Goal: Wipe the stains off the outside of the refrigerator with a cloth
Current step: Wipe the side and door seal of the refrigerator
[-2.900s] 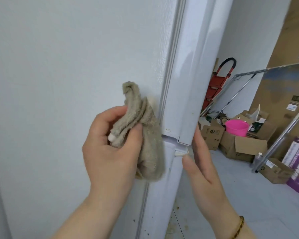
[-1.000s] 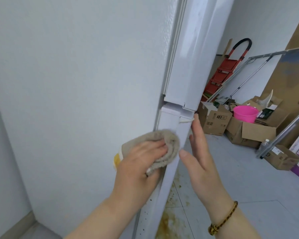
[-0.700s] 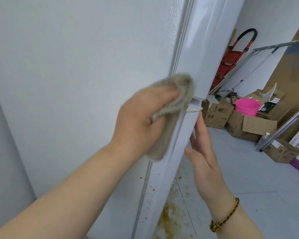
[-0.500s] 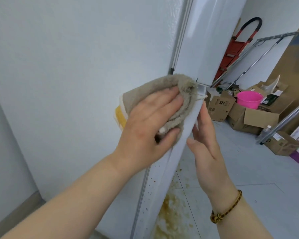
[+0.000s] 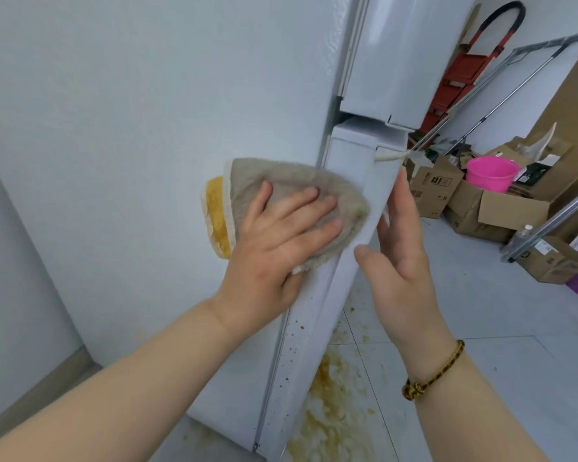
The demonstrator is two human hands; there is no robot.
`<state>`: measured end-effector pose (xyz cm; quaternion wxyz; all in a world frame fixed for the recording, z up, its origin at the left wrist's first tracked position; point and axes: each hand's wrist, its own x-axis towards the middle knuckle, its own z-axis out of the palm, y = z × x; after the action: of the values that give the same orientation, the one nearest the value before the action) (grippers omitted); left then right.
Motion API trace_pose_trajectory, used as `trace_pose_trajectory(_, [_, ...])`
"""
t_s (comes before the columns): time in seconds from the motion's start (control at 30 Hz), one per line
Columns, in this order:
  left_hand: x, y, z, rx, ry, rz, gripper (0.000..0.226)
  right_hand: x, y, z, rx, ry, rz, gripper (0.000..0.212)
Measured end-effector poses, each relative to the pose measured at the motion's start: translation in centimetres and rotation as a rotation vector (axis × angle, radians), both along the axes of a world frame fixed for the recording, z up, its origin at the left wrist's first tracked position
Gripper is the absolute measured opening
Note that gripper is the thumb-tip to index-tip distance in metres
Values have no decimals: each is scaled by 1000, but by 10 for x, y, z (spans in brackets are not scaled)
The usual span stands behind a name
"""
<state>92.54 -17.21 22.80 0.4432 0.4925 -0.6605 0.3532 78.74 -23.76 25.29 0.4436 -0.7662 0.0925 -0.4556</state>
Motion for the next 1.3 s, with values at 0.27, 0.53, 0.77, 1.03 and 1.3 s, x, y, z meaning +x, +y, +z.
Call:
trace_pose_trajectory(0.27, [0,18,-59,80,-6,-13,29,6,5,-4,28,-57,3,77])
trace_pose_trajectory(0.53, [-27,0,-74,46,173,-64,29,-4,-4,-1,37,-20,53,71])
trace_pose_trajectory(0.77, [-30,18,-109,146,161,-24,32,-4,-2,-4,28,-2,8,67])
trace_pose_trajectory(1.03, [-32,5,-103,75,232,-45,31,-22,29,-90,32,197,-113,56])
trace_pose_trajectory(1.3, [-41,27,-217,234,228,28,29,-20,27,-119,159,156,-82,61])
